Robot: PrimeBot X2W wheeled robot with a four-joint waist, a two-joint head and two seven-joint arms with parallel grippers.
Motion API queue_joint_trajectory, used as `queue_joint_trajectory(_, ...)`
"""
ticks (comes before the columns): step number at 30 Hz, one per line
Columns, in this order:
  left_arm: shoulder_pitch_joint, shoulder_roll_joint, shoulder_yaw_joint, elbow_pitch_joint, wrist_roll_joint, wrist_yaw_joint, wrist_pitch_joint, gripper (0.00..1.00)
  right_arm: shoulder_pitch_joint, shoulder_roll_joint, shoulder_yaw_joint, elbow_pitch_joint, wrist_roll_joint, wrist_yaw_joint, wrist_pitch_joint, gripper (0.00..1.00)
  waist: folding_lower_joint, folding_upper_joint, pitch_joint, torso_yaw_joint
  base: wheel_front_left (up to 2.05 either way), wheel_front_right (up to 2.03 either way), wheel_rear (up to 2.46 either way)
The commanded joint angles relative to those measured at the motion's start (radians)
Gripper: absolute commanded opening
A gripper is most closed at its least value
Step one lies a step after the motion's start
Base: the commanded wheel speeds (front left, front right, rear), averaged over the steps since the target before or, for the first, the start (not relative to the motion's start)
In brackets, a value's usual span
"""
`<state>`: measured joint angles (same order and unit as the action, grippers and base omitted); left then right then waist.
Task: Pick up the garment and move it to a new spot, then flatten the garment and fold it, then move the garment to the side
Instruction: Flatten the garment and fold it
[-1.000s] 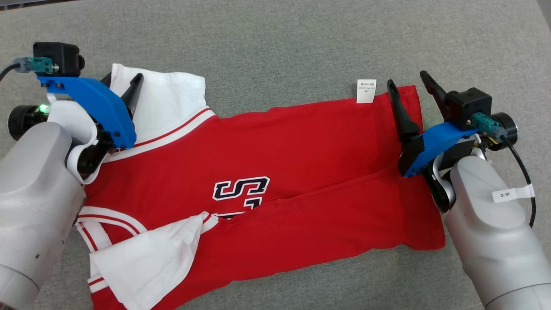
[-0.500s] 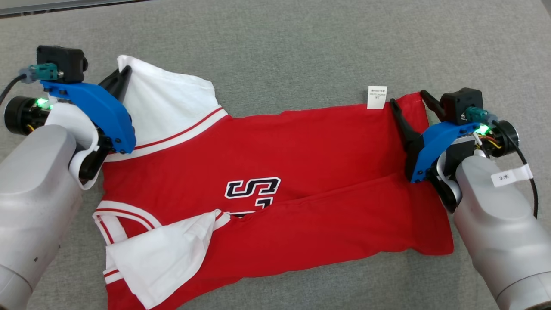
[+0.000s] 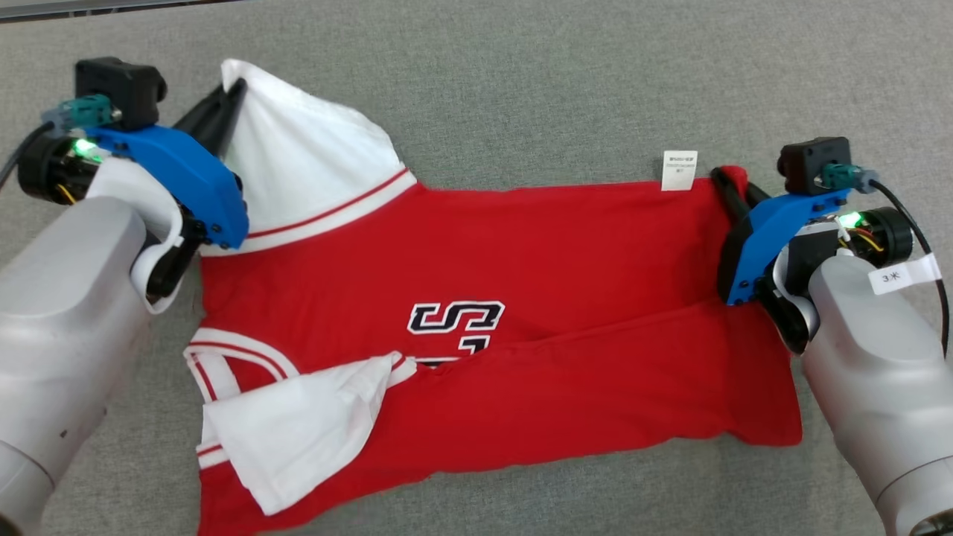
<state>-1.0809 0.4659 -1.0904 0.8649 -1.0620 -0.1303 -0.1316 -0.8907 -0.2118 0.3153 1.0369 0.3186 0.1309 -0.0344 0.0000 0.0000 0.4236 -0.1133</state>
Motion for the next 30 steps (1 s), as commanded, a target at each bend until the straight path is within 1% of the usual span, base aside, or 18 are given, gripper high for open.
queue_joint_trajectory(1,-0.031,0.005,0.001,0.010,-0.005,0.000,-0.023,0.00,-0.013,-0.016,-0.003,-0.002,0.003,0.000,-0.028,0.00,0.0000,0.0000,-0.003,0.000,0.00,0.00,0.00)
queue_joint_trajectory(5,-0.032,0.000,-0.006,0.014,-0.015,0.000,-0.067,0.00,-0.025,-0.018,-0.021,0.008,-0.022,0.000,-0.133,0.00,0.0000,0.0000,-0.022,0.007,0.00,0.00,0.00)
queue_joint_trajectory(10,0.021,-0.002,-0.023,-0.034,-0.020,0.000,-0.112,0.00,0.022,-0.002,-0.024,0.046,-0.046,0.000,-0.193,0.00,0.0000,0.0000,-0.061,0.027,0.00,0.00,0.00)
queue_joint_trajectory(12,0.045,0.013,-0.033,-0.070,-0.008,0.000,-0.123,0.00,0.037,0.001,-0.025,0.054,-0.049,0.000,-0.208,0.00,0.0000,0.0000,-0.075,0.032,0.00,0.00,0.00)
queue_joint_trajectory(14,0.083,0.033,-0.022,-0.107,0.000,0.000,-0.130,0.00,0.057,0.004,-0.026,0.047,-0.054,0.000,-0.220,0.00,0.0000,0.0000,-0.088,0.036,0.00,0.00,0.00)
queue_joint_trajectory(16,0.127,0.045,0.000,-0.153,0.015,0.012,-0.133,0.00,0.082,0.003,-0.031,0.037,-0.053,0.000,-0.226,0.00,0.0000,0.0000,-0.098,0.039,0.00,0.00,0.00)
queue_joint_trajectory(18,0.183,0.058,0.037,-0.222,0.036,0.035,-0.134,0.00,0.108,-0.007,-0.040,0.022,-0.059,0.000,-0.231,0.00,0.0000,0.0000,-0.110,0.048,0.00,0.00,0.00)
queue_joint_trajectory(22,0.317,0.098,0.113,-0.370,0.106,0.106,-0.134,0.00,0.181,-0.023,-0.084,-0.064,-0.079,0.000,-0.231,0.00,0.0000,0.0000,-0.129,0.062,0.00,0.00,0.00)
queue_joint_trajectory(26,0.455,0.118,0.187,-0.512,0.152,0.171,-0.134,0.00,0.254,-0.034,-0.135,-0.136,-0.114,0.000,-0.232,0.00,0.0000,0.0000,-0.147,0.075,0.00,0.00,0.00)
queue_joint_trajectory(30,0.593,0.123,0.235,-0.613,0.194,0.213,-0.134,0.00,0.320,-0.022,-0.177,-0.185,-0.140,0.000,-0.232,0.00,0.0000,0.0000,-0.161,0.082,0.00,0.00,0.00)
